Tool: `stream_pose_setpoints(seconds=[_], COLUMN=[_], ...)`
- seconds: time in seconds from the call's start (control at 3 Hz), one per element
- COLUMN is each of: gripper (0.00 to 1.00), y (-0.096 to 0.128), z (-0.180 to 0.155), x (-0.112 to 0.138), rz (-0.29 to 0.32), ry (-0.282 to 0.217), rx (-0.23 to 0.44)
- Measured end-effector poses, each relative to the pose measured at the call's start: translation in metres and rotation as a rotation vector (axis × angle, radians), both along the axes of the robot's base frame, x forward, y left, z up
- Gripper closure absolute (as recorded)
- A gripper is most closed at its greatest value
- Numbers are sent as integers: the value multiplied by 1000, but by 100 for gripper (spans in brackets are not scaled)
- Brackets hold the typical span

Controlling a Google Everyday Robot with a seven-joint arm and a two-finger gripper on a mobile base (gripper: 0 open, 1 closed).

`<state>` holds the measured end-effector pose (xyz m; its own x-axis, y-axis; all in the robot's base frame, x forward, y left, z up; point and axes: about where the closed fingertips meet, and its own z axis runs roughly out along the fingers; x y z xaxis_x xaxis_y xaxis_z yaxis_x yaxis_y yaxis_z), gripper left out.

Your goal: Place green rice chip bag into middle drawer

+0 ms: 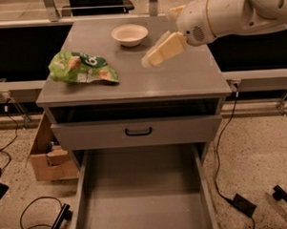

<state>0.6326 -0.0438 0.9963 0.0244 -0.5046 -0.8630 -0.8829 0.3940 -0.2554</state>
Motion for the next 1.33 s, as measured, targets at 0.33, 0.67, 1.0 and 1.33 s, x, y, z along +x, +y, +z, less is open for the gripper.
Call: stream_pose_setpoints(seconds=[0.33,0.67,1.0,1.33], gripper=[0,0,0,0], y=[0,37,96,150], z=[0,-8,-26,-45], x=[0,16,46,71], rz=[0,56,150,226], ry=[0,-3,14,39], rx=[-1,0,-6,-3])
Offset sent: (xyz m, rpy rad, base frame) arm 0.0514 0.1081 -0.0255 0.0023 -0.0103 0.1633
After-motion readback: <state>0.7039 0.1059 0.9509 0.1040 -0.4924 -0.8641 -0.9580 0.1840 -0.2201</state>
